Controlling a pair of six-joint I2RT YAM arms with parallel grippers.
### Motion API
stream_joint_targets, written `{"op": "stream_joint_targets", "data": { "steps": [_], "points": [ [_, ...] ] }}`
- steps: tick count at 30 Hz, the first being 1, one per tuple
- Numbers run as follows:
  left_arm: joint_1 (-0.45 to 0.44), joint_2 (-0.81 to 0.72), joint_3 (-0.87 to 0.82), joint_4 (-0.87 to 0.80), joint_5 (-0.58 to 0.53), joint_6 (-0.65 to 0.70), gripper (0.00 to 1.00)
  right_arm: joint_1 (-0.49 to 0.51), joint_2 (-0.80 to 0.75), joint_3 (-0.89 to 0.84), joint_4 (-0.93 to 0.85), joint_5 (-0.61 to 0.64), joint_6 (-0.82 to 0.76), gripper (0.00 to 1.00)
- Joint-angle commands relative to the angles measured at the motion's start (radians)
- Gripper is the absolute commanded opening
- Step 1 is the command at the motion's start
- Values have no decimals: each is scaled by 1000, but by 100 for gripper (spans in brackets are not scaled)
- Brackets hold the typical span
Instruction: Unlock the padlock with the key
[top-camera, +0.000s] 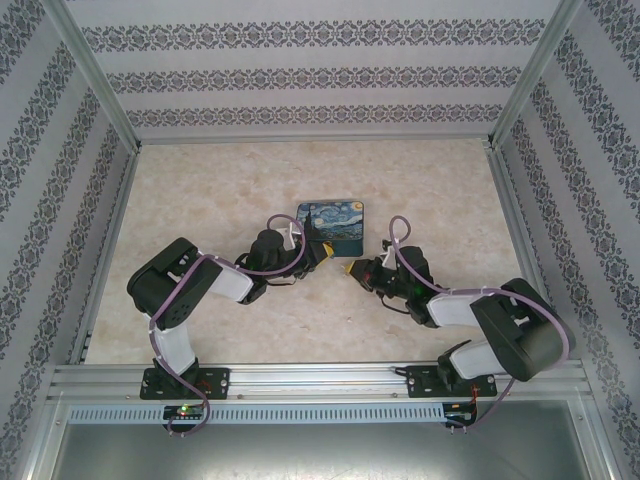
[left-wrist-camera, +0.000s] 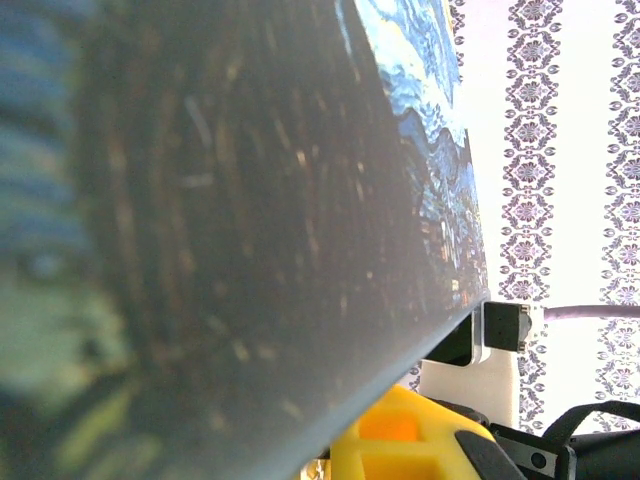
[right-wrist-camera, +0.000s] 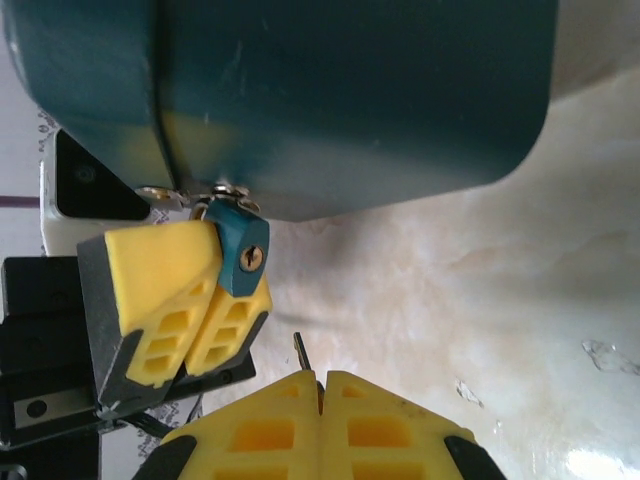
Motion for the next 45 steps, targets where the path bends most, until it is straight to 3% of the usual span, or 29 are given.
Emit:
{"op": "stream_joint_targets", "data": {
  "steps": [1, 16, 45],
  "points": [
    [12, 9, 1, 105, 24, -15, 0, 9, 19, 31, 45, 29, 7, 0],
    [12, 17, -10, 122, 26, -21, 0, 4, 89, 73, 63, 28, 8, 0],
    [13, 36, -7, 124, 25, -27, 0, 6, 76, 135, 58, 11, 17, 0]
  ]
}}
